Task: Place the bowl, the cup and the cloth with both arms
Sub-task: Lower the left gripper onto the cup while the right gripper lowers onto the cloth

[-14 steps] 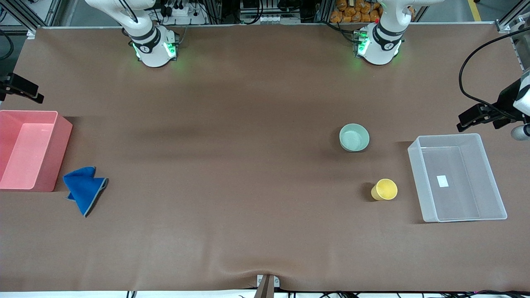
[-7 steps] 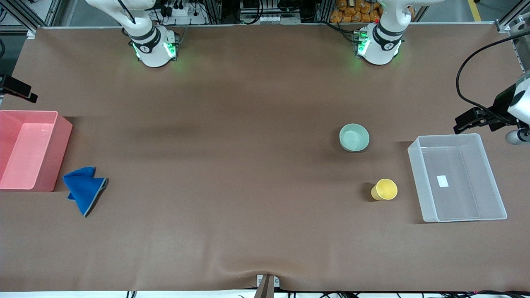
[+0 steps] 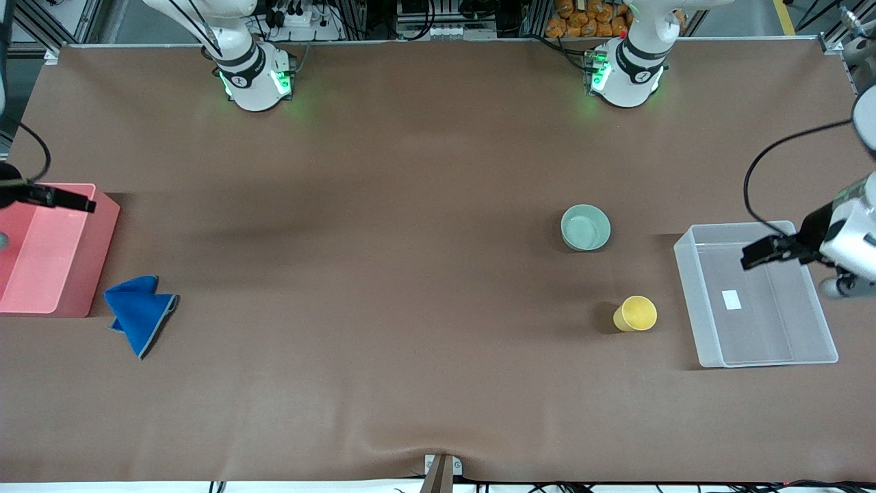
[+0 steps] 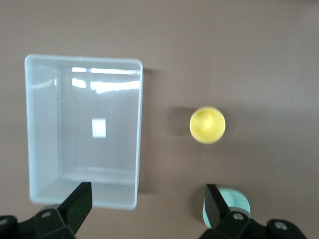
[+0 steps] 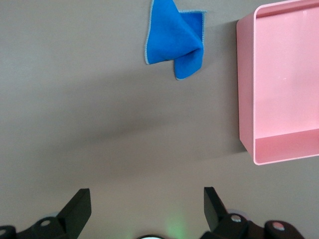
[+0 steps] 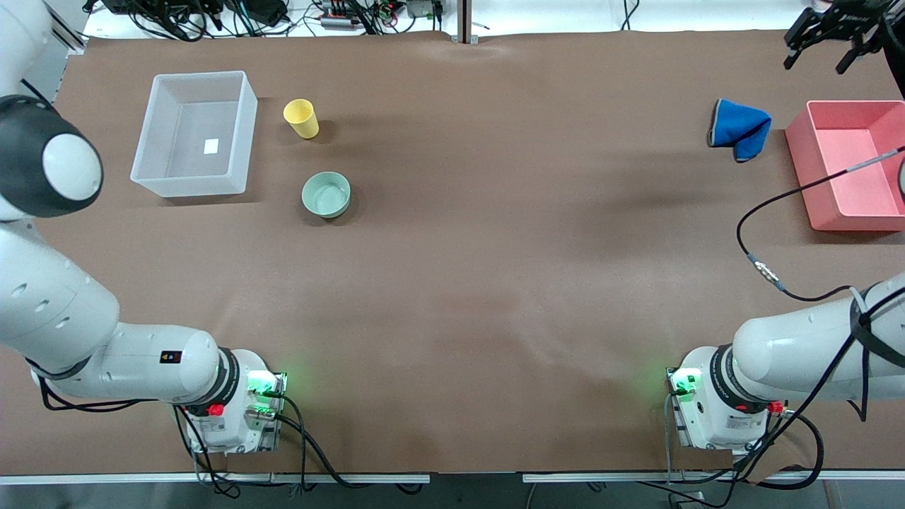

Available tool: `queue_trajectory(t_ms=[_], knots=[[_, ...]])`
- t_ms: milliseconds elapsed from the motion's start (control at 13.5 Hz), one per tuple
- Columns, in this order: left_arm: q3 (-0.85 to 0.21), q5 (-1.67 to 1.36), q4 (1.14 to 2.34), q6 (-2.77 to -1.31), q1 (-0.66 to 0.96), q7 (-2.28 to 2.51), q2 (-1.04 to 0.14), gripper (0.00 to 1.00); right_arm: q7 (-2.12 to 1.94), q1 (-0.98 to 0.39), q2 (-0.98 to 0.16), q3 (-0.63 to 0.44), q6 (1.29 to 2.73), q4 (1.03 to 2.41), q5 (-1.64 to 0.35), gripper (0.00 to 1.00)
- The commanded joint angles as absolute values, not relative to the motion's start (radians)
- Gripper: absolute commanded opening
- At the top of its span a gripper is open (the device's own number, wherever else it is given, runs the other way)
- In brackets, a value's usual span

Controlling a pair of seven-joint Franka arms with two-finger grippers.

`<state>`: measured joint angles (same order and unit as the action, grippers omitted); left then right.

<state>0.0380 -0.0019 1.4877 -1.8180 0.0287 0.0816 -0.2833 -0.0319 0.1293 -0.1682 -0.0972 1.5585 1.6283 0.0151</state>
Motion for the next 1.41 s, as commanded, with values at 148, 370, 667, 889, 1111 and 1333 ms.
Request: queue_trajectory(t_ms=[148, 370, 667, 889, 1111, 1333], knots=[[0.029, -0.023, 1.443, -1.936, 0.028, 0.08, -0.425, 1.0, -0.048, 0.213, -0.287, -0.089, 1.662, 1.617, 0.005, 1.0], [0.025, -0.023, 1.445, -1.983, 0.041, 0.092, -0.508, 1.0, -0.106, 0.262, -0.372, -0.091, 1.773, 1.617, 0.005, 1.0], [0.025, -0.103, 1.447, -1.99, 0.055, 0.095, -0.564, 1.0, -0.227, 0.341, -0.523, -0.086, 2.004, 1.618, -0.009, 1.0], [0.023, -0.12, 1.462, -2.019, 0.061, 0.094, -0.593, 1.0, -0.241, 0.336, -0.551, -0.084, 2.086, 1.617, -0.029, 1.0], [0.018, -0.121, 1.468, -2.055, 0.069, 0.098, -0.63, 1.0, -0.239, 0.308, -0.554, -0.083, 2.1, 1.609, -0.05, 1.0], [0.017, -0.124, 1.473, -2.081, 0.068, 0.103, -0.659, 1.0, -0.239, 0.291, -0.584, -0.083, 2.172, 1.608, -0.087, 1.0]])
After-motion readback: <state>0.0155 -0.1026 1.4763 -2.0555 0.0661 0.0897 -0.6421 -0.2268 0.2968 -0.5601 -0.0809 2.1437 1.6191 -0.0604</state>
